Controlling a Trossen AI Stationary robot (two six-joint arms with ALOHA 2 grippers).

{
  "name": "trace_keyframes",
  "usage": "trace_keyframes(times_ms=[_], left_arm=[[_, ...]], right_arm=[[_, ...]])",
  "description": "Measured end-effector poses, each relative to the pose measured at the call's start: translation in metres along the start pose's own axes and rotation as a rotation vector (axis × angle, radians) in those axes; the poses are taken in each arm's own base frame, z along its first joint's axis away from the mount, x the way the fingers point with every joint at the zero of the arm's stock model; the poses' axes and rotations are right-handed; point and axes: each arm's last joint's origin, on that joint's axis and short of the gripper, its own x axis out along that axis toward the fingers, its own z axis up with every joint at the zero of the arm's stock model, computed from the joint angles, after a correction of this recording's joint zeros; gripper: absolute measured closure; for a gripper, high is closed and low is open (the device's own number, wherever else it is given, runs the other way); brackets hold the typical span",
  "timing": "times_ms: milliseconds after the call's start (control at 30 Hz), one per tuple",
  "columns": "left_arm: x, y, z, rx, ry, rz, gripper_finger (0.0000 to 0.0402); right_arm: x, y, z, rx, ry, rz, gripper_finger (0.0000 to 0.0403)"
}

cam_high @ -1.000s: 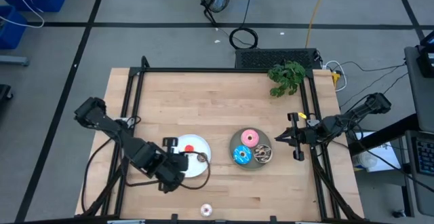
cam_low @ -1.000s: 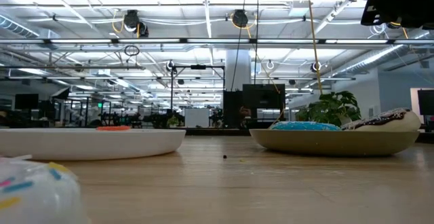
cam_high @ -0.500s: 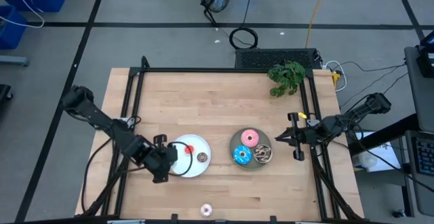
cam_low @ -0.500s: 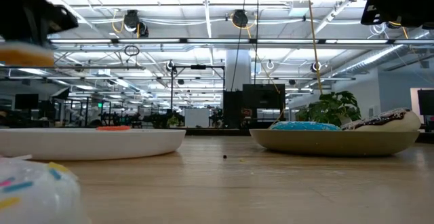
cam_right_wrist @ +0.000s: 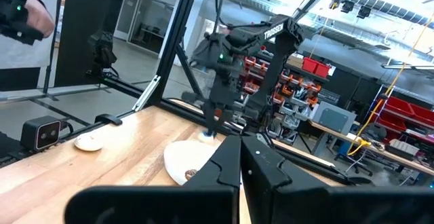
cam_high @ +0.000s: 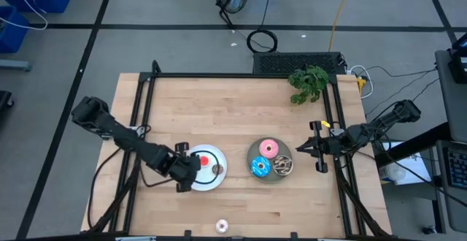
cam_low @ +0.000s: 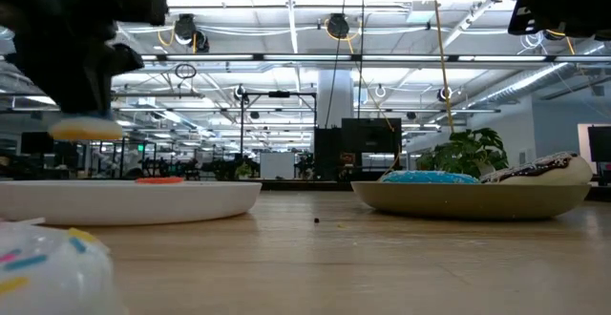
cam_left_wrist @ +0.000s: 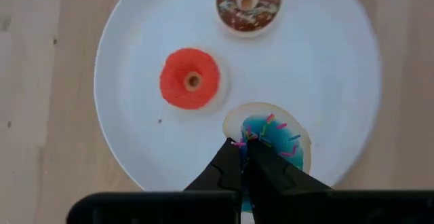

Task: Pick & Place donuts
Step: Put the small blue donut on the white plate

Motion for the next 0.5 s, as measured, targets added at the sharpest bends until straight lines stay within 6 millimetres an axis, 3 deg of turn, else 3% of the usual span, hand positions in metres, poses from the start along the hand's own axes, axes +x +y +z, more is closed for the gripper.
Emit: trace_keyframes(times_ms=[267,500], left_arm=[[0.033,0.003,0.003,-0.009,0.14,-0.004,0.0372],[0.048,0.005,0.003,-0.017,0.191,-0.002,0.0384]], right_arm=[[0.0,0.0,0.0,-0.004,0.003,0.001,0.0403],[0.0,0.0,0.0,-0.006,0.002,0.0,0.0403]])
